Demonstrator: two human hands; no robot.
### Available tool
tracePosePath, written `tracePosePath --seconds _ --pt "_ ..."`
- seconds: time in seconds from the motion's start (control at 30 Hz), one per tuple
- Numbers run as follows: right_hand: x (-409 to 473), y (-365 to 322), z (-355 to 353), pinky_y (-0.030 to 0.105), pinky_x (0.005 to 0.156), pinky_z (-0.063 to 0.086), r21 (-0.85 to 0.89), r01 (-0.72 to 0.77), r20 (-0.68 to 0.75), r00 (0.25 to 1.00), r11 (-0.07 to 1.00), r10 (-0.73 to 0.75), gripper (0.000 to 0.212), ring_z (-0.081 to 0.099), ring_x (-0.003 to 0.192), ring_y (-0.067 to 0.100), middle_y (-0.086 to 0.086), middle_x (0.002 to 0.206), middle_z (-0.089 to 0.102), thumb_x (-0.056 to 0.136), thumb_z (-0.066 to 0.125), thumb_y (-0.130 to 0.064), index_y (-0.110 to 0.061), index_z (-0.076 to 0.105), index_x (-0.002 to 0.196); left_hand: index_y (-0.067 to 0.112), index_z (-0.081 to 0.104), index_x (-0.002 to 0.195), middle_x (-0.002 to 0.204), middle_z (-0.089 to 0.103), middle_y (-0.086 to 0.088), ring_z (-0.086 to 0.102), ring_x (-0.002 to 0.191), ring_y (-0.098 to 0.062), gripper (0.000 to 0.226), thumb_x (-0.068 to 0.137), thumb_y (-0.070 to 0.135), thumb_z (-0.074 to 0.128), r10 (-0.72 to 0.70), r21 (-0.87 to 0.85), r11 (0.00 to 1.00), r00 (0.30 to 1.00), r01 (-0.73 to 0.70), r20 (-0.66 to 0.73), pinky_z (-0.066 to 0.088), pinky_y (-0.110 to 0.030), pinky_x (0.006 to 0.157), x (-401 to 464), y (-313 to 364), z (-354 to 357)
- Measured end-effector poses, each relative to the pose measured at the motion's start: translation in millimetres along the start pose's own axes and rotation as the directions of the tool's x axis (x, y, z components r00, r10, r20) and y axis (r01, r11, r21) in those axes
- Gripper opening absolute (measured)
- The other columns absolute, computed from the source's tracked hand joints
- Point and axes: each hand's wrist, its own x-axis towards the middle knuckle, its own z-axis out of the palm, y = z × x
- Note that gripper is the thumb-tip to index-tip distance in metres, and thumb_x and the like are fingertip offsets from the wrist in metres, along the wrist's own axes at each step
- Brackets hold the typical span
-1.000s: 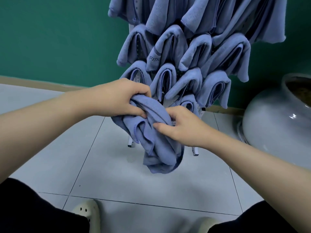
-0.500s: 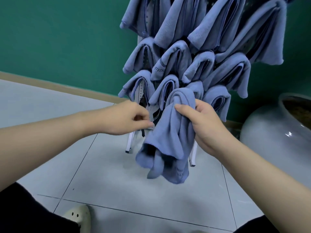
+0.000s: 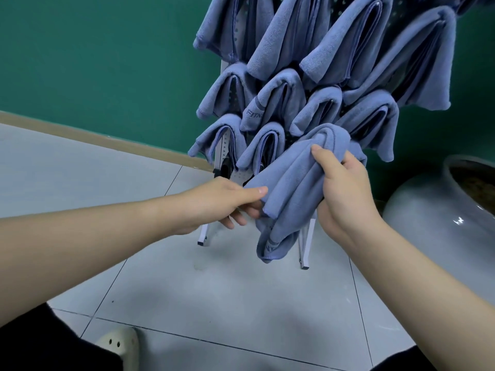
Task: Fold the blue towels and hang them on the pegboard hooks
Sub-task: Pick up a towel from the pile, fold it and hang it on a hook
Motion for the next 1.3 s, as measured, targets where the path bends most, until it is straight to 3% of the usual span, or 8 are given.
tracePosePath --seconds 0.2,0.33,0.63,0.7,0.83,1.07,1.17,1.3 --pt "2.5 -0.4 1.6 0.042 0.095 0.057 0.014 0.024 -0.023 0.999 1.0 -0.024 0.012 0.068 0.091 0.014 0.001 0.09 0.071 0.101 0.065 -0.018 -0.017 0.066 0.088 0.023 0.069 0.09 0.086 0.074 0.008 0.064 0.082 -0.011 0.011 0.097 0.031 0.067 0.006 -0.34 0.94 0.998 0.017 0.065 0.049 -0.027 0.08 0.2 0.0 15.8" --pt "0.2 1.8 3.4 0.05 0.101 0.054 0.003 0.027 0.001 1.0 1.0 -0.027 0.008 0.065 0.092 0.017 0.007 0.095 0.068 0.101 0.064 -0.018 -0.013 0.065 0.095 0.023 0.054 0.078 0.081 0.067 0.004 0.064 0.07 -0.01 0.023 0.096 0.02 0.069 0.021 -0.475 0.88 1.0 -0.025 -0.013 0.047 -0.027 0.076 5.5 5.5 13.5" --pt "4.2 5.1 -2.3 0.056 0.105 0.052 -0.029 -0.05 0.094 0.994 0.998 0.053 0.033 0.071 0.111 0.034 0.024 0.116 0.072 0.097 0.069 -0.021 0.007 0.063 0.113 0.016 0.059 0.105 0.1 0.078 -0.005 0.074 0.091 -0.017 0.01 0.106 0.023 0.053 0.137 -0.592 0.776 0.974 -0.218 -0.18 0.061 -0.028 0.08 12.6 22.2 -19.3" --pt "6.1 5.4 -2.1 0.057 0.108 0.049 0.008 -0.087 0.111 0.99 0.996 0.086 0.034 0.071 0.11 0.032 0.023 0.113 0.071 0.092 0.072 -0.026 0.003 0.063 0.108 0.011 0.065 0.119 0.116 0.075 -0.008 0.071 0.105 -0.018 0.025 0.098 0.023 0.064 0.158 -0.557 0.811 0.984 -0.179 -0.087 0.058 -0.03 0.093 10.3 18.1 -18.8" --pt "9.1 9.6 -0.2 0.051 0.108 0.05 0.045 -0.14 0.124 0.983 0.989 0.134 0.022 0.068 0.101 0.023 0.013 0.102 0.063 0.091 0.073 -0.026 -0.015 0.059 0.104 0.007 0.072 0.111 0.105 0.074 -0.009 0.068 0.093 -0.017 0.025 0.086 0.005 0.07 0.076 -0.404 0.914 0.993 -0.035 0.086 0.058 -0.023 0.076 6.7 7.5 -2.1" --pt "19.2 2.4 -10.5 0.04 0.095 0.055 -0.037 -0.176 0.119 0.976 0.984 0.18 0.037 0.074 0.103 0.024 0.012 0.104 0.077 0.099 0.065 -0.031 0.003 0.069 0.113 0.007 0.064 0.128 0.121 0.075 -0.009 0.071 0.111 -0.021 0.031 0.108 0.025 0.048 0.069 -0.501 0.851 0.979 -0.158 -0.192 0.055 -0.039 0.101 13.5 20.3 -33.0" --pt "20.7 -1.5 -19.7 0.033 0.077 0.055 -0.113 -0.19 0.163 0.965 0.975 0.207 0.022 0.07 0.081 0.015 -0.002 0.081 0.075 0.104 0.06 -0.027 -0.01 0.07 0.094 0.017 0.063 0.095 0.094 0.077 -0.004 0.073 0.085 -0.017 0.025 0.11 0.027 0.045 0.083 -0.473 0.857 0.96 -0.205 -0.266 0.061 -0.033 0.079 12.9 22.2 -47.8" --pt "26.4 -2.9 -28.7 0.034 0.08 0.054 -0.16 -0.179 0.162 0.965 0.971 0.204 0.028 0.064 0.077 0.018 0.002 0.079 0.069 0.105 0.059 -0.029 -0.015 0.064 0.082 0.02 0.051 0.072 0.055 0.062 0.005 0.06 0.049 -0.008 0.037 0.107 0.031 0.053 0.037 -0.43 0.874 0.912 -0.227 -0.408 0.049 -0.017 0.048 9.2 25.5 -57.9"
